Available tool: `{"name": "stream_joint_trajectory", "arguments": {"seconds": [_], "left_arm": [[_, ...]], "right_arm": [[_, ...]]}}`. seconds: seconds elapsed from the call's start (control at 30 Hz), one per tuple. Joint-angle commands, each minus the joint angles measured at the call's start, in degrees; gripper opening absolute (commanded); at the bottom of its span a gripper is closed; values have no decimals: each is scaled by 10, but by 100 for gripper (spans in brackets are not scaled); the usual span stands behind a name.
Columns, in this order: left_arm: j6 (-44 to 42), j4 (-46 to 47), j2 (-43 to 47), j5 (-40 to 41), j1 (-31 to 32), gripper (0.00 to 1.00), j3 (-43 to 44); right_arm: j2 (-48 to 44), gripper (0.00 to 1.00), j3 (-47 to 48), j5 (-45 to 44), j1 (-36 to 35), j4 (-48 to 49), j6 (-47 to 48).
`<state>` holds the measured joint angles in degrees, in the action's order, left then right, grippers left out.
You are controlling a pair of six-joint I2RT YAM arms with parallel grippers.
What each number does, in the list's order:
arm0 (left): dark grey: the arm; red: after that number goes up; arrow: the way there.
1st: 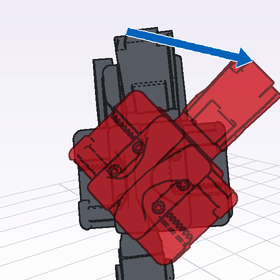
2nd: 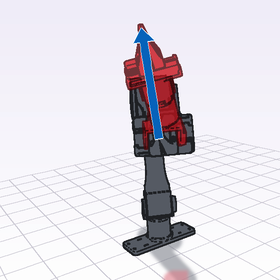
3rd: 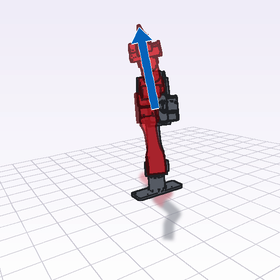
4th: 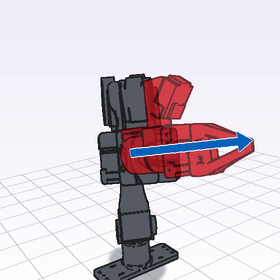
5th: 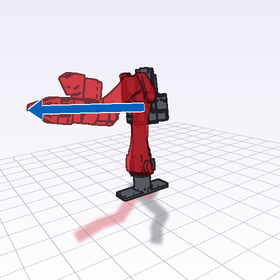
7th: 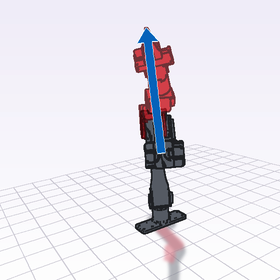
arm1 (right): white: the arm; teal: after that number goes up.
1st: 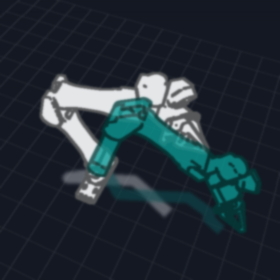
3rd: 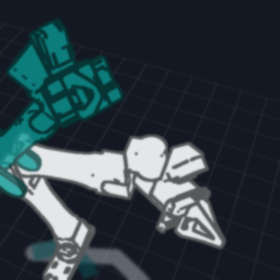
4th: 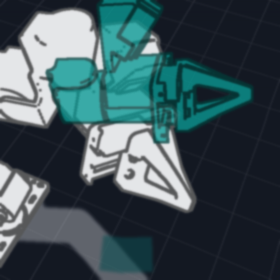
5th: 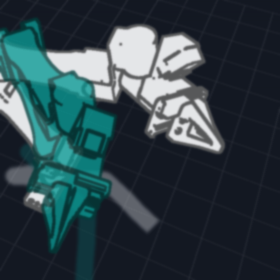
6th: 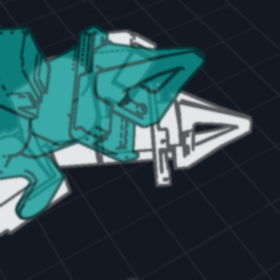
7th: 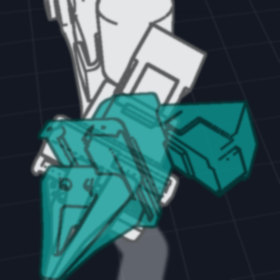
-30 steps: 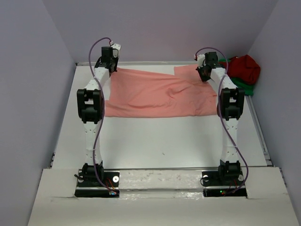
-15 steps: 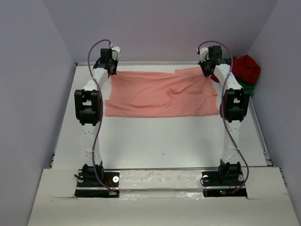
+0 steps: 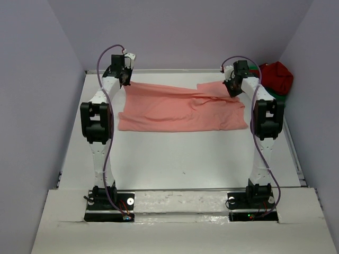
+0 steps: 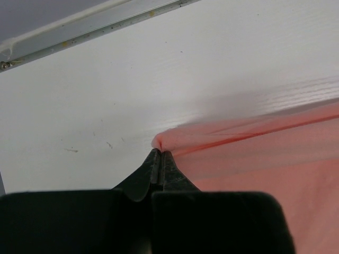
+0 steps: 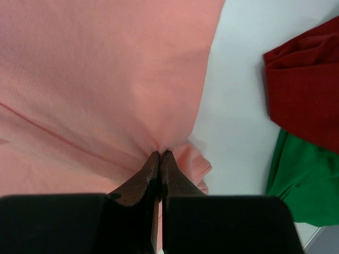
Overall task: Fold and stack the t-shirts
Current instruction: Fold the other side of the tshirt into a rectangle
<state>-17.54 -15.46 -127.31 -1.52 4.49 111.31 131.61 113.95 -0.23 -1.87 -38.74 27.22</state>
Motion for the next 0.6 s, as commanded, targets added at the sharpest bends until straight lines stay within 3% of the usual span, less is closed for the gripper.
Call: {"name": "stream_joint_trajectory", "arguments": {"seconds": [0.0,0.13,0.57], "left_arm": [[-11,-11,59,-9,-4,0,-24],[-14,3,86,-11,-4,0,-79],[-27,-10,129,-1,-5,0,-116]], "right_arm": [[-58,0,-18,-2,4,0,8],[-66,0,-27,-7,4,1,13],[-87,0,-25,-10,4,-10,16]]}}
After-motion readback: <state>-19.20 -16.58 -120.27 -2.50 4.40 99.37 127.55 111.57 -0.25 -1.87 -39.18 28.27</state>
